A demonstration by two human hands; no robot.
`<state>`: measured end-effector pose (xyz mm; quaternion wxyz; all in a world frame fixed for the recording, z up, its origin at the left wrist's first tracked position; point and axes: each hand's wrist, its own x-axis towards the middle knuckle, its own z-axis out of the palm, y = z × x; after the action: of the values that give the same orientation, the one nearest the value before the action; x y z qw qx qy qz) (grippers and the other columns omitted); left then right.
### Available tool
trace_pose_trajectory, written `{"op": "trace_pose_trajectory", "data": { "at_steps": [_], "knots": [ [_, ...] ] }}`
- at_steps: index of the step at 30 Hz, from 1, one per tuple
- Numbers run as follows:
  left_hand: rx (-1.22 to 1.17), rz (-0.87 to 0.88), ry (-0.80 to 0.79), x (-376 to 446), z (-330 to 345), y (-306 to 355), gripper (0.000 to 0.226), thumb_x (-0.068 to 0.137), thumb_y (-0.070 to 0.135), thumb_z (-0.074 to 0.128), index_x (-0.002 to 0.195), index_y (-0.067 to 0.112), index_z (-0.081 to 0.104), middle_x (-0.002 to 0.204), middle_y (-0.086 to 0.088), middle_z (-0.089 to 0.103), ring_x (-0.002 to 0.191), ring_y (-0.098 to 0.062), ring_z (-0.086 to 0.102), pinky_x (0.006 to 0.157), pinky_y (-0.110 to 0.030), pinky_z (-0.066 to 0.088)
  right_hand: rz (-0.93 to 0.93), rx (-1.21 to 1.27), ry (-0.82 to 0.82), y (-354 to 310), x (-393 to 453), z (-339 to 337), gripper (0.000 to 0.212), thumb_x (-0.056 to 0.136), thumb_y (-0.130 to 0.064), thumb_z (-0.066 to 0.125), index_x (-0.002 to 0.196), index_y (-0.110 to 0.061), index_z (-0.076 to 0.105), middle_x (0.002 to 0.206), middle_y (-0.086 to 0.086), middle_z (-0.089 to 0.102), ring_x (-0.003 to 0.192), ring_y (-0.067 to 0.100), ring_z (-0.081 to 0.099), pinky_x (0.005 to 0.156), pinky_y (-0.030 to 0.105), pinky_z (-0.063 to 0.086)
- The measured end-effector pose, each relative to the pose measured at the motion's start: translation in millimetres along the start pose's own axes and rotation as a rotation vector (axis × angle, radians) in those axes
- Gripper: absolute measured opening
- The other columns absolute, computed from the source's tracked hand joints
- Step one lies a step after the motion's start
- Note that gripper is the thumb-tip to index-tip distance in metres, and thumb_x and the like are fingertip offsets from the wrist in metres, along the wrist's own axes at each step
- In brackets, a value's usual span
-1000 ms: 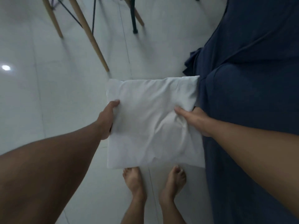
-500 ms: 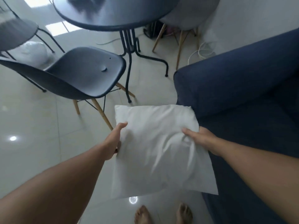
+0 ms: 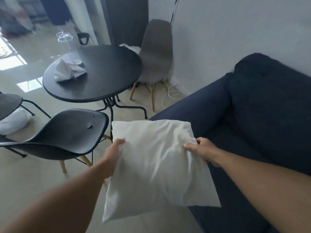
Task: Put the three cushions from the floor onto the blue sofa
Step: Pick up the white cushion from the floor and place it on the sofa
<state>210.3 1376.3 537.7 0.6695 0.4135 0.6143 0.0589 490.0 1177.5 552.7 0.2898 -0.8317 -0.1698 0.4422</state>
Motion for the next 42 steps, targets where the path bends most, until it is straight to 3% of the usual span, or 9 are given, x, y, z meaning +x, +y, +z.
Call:
{"op": "trace_pose_trajectory", "data": {
  "at_steps": [6,14,19,23,26,29,34,39,42],
  "knots": [
    [0.056,0.111,-0.082,-57.0,41.0,62.8,0.063,0.091,0.062,0.058,0.123,0.011,0.076,0.111,-0.021,0.079,0.089,-0.036,0.072,0.077,-0.038,0.055,0.019,0.125,0.042,-12.2,-63.3,-68.3,0.032,0.09,-0.049,0.081,0.106,-0.027,0.065,0.114,0.002,0.077,0.104,0.025,0.074,0.094,0.046,0.06],
    [0.157,0.225,-0.181,-115.6,136.6,128.5,0.082,0.064,0.074,0.065,0.124,0.019,0.075,0.113,-0.013,0.081,0.105,-0.034,0.076,0.098,-0.044,0.056,0.027,0.219,0.211,6.2,-106.2,-163.3,0.047,0.091,-0.048,0.079,0.124,-0.025,0.056,0.113,-0.001,0.07,0.1,0.023,0.069,0.075,0.04,0.055],
    [0.204,0.273,-0.255,-119.5,214.0,152.7,0.058,0.097,0.065,0.049,0.125,0.02,0.073,0.12,-0.013,0.078,0.108,-0.032,0.072,0.081,-0.038,0.054,0.038,0.311,0.267,42.4,-103.1,-214.6,0.056,0.089,-0.052,0.08,0.132,-0.033,0.05,0.123,-0.002,0.069,0.108,0.025,0.069,0.091,0.051,0.06],
    [0.23,0.306,-0.259,-100.4,282.3,166.5,0.069,0.1,0.07,0.047,0.128,0.011,0.07,0.113,-0.011,0.077,0.112,-0.033,0.071,0.108,-0.051,0.054,0.074,0.404,0.29,79.4,-94.1,-255.6,0.059,0.089,-0.052,0.081,0.134,-0.037,0.045,0.12,-0.006,0.066,0.105,0.022,0.068,0.077,0.045,0.059],
    [0.326,0.335,-0.245,-87.2,337.0,173.3,0.063,0.104,0.061,0.049,0.132,0.007,0.065,0.116,-0.012,0.073,0.115,-0.036,0.069,0.112,-0.053,0.051,0.096,0.451,0.305,104.6,-81.1,-282.6,0.06,0.09,-0.049,0.081,0.134,-0.038,0.042,0.115,-0.011,0.063,0.099,0.016,0.064,0.066,0.039,0.054],
    [0.433,0.319,-0.244,-73.5,396.6,177.7,0.067,0.107,0.056,0.046,0.149,0.005,0.058,0.139,-0.018,0.067,0.124,-0.04,0.065,0.113,-0.052,0.049,0.131,0.493,0.336,132.0,-67.6,-308.5,0.059,0.09,-0.045,0.082,0.131,-0.04,0.041,0.117,-0.012,0.064,0.102,0.016,0.066,0.075,0.042,0.059],
    [0.546,0.29,-0.314,-56.6,486.2,175.0,0.062,0.11,0.051,0.044,0.149,0.005,0.057,0.144,-0.018,0.064,0.119,-0.037,0.061,0.113,-0.05,0.046,0.19,0.589,0.407,179.9,-35.9,-346.2,0.062,0.091,-0.038,0.083,0.137,-0.04,0.041,0.122,-0.011,0.065,0.108,0.017,0.066,0.095,0.05,0.06],
    [0.606,0.25,-0.353,-33.3,535.8,170.7,0.064,0.108,0.055,0.046,0.153,0.01,0.052,0.15,-0.014,0.06,0.124,-0.036,0.058,0.116,-0.052,0.042,0.219,0.701,0.473,205.9,-12.0,-357.5,0.071,0.091,-0.033,0.083,0.145,-0.036,0.037,0.115,-0.015,0.059,0.098,0.01,0.061,0.072,0.038,0.055],
    [0.658,0.221,-0.39,-13.1,555.7,165.3,0.061,0.103,0.058,0.053,0.147,0.015,0.057,0.135,-0.008,0.067,0.115,-0.032,0.064,0.109,-0.053,0.047,0.248,0.763,0.504,222.8,0.9,-354.3,0.075,0.091,-0.029,0.084,0.148,-0.034,0.035,0.118,-0.015,0.06,0.1,0.01,0.062,0.071,0.037,0.055]
  ]
}}
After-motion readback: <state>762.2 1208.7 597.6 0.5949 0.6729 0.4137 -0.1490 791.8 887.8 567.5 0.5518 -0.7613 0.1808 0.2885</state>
